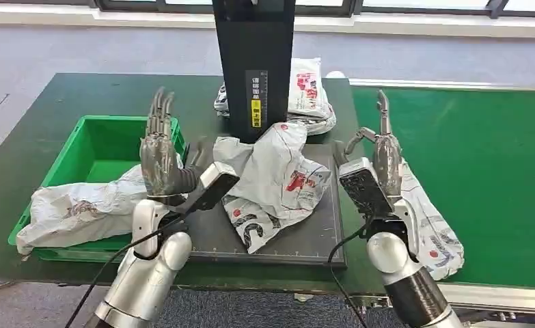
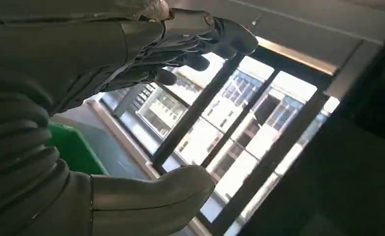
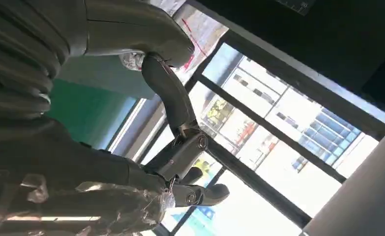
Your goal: Moved the parcel from conveyor to table for the left to box.
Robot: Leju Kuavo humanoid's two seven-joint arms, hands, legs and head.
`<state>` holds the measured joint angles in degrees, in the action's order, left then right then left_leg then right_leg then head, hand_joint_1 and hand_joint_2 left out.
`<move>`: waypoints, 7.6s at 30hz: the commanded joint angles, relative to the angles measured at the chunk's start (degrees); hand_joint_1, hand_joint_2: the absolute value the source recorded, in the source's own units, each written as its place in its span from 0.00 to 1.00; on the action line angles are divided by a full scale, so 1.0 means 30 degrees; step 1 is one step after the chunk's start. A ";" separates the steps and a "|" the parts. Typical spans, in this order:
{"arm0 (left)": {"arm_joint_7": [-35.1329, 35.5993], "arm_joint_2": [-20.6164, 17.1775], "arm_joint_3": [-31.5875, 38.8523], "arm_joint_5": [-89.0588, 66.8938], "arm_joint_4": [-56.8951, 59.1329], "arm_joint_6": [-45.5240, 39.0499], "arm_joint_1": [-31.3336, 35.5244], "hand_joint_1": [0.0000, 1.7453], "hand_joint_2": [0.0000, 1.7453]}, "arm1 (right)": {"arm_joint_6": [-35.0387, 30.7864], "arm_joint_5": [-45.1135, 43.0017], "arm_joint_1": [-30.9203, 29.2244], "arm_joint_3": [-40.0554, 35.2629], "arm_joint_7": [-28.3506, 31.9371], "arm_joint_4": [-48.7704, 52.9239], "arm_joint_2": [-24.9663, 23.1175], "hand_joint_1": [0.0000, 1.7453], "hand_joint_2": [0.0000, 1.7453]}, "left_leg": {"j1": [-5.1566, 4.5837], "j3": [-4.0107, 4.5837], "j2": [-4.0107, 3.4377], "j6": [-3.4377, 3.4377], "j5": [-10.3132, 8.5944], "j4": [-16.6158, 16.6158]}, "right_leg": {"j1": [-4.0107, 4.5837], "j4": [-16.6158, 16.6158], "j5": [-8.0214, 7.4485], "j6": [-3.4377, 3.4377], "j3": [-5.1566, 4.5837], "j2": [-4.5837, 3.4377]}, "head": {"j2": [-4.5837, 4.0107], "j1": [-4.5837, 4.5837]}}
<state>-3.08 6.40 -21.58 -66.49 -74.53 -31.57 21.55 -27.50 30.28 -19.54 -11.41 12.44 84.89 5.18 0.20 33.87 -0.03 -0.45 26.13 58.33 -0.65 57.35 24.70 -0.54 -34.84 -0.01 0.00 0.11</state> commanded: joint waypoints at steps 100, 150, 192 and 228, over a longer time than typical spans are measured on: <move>0.4564 -0.5526 0.6580 -0.7454 0.2435 -0.1640 1.0896 1.00 1.00 | 0.5597 -0.2295 0.9679 0.7410 -0.0061 0.4152 0.0523 0.00 1.00 | 0.0026 0.0034 -0.0020 -0.0039 0.0020 -0.0069 | 0.0020 -0.0001 0.0051 0.0029 -0.0042 -0.0024 | 0.0000 0.0000; 0.1259 -0.6583 0.3663 0.0729 1.2728 1.3925 1.3559 0.00 0.00 | 0.8019 -0.2374 0.9508 0.9461 -0.0654 0.4128 0.1349 0.00 1.00 | 0.0030 0.0061 0.0038 -0.0025 0.0014 -0.0034 | 0.0031 -0.0004 0.0050 0.0015 -0.0044 0.0024 | 0.0000 0.0000; 0.8860 -0.9422 -0.3257 -0.7431 1.4195 1.1365 1.2945 0.00 0.00 | 0.8034 -0.2107 0.6059 0.6782 -0.0560 0.0365 0.2223 0.00 1.00 | 0.0018 0.0027 -0.0141 -0.0030 0.0020 -0.0078 | 0.0013 -0.0009 -0.0008 0.0016 -0.0051 -0.0164 | 0.0000 -0.0007; 0.4635 -1.1292 -1.1411 -0.7837 1.5577 1.1707 1.5047 0.00 0.00 | 0.7181 -0.2719 0.5554 0.5941 -0.0424 -0.0899 0.3047 0.00 1.00 | 0.0052 0.0063 0.0012 -0.0058 -0.0013 -0.0053 | 0.0042 0.0005 0.0022 0.0026 -0.0039 -0.0013 | 0.0000 0.0000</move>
<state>18.07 -27.06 -43.37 -88.96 -32.41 0.68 61.74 -5.66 22.62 -0.80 9.66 11.17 87.08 14.03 0.26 34.31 0.09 -0.63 26.04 58.26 -0.63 57.53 24.77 -0.49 -35.24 0.02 0.00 0.11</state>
